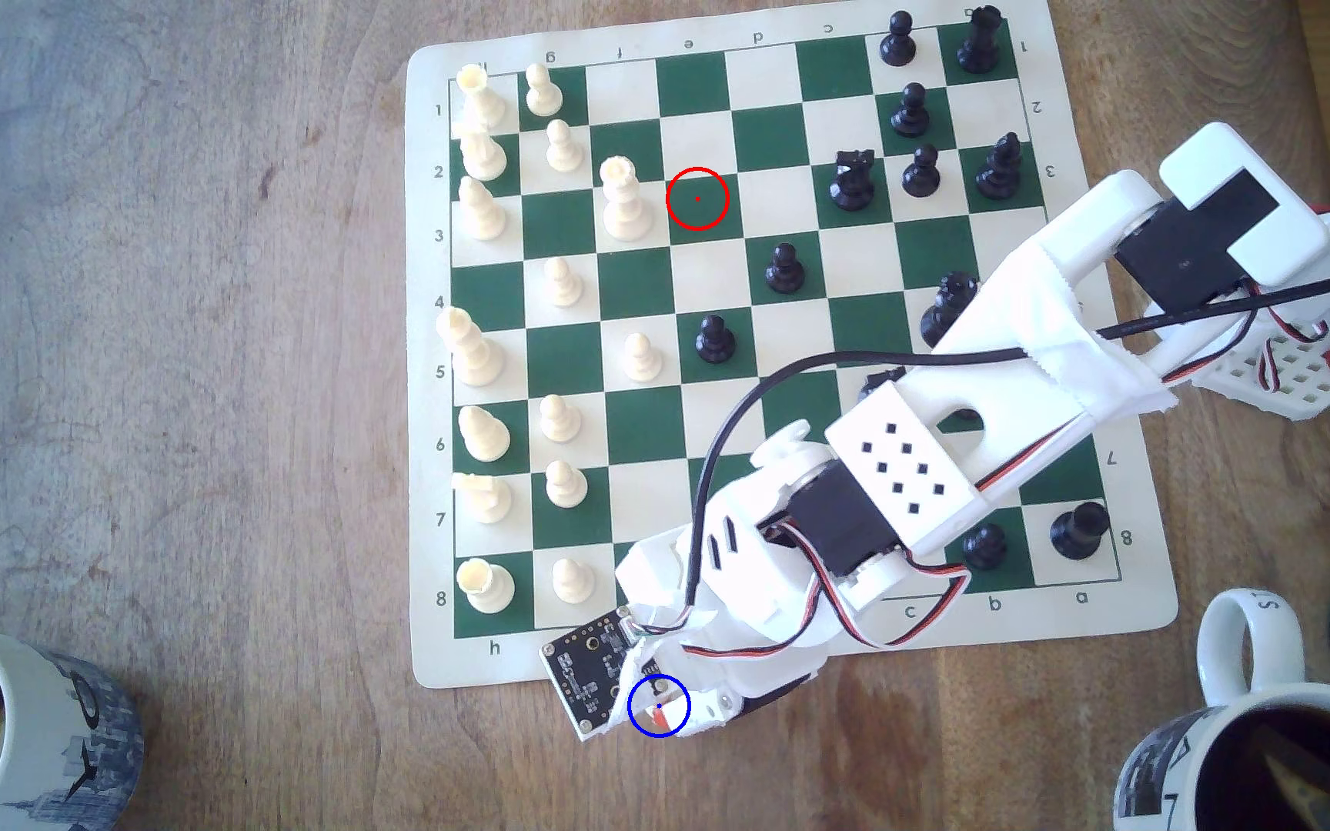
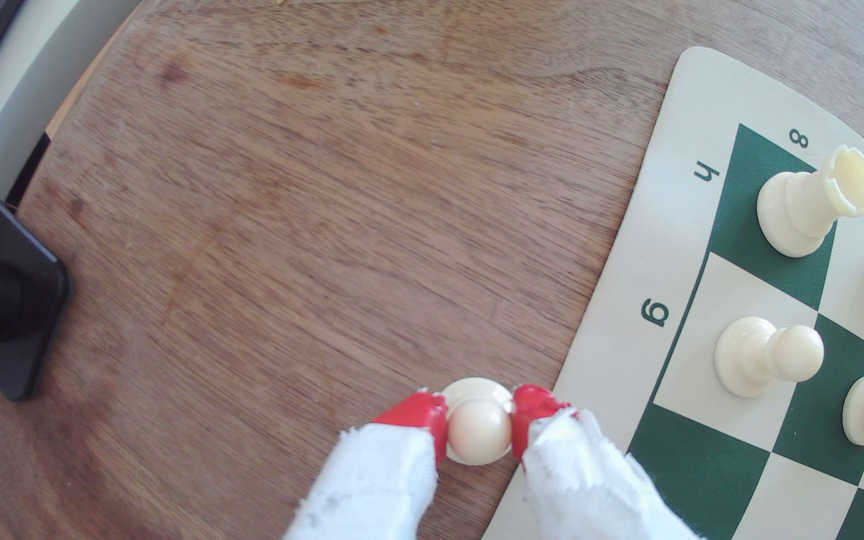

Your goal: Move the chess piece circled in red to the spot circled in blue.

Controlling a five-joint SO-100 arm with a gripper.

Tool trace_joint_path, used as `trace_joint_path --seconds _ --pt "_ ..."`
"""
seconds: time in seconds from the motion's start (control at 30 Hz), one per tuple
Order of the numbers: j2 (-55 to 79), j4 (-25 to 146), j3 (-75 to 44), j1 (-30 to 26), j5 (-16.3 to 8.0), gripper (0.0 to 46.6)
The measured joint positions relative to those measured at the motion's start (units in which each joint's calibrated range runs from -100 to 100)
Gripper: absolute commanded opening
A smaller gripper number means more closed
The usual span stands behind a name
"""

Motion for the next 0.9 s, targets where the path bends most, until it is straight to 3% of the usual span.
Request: trace_joint_path --seconds 0.03,0.2,0.53,0.9 --pt "0.0 0.0 0.0 0.0 0.0 7.7" --pt "0.08 0.0 0.0 0.0 -0.34 10.7" --pt "-0.92 3.9 0.0 2.73 -0.59 11.5" --pt "-31.92 3.82 27.93 5.24 -0.59 11.4"
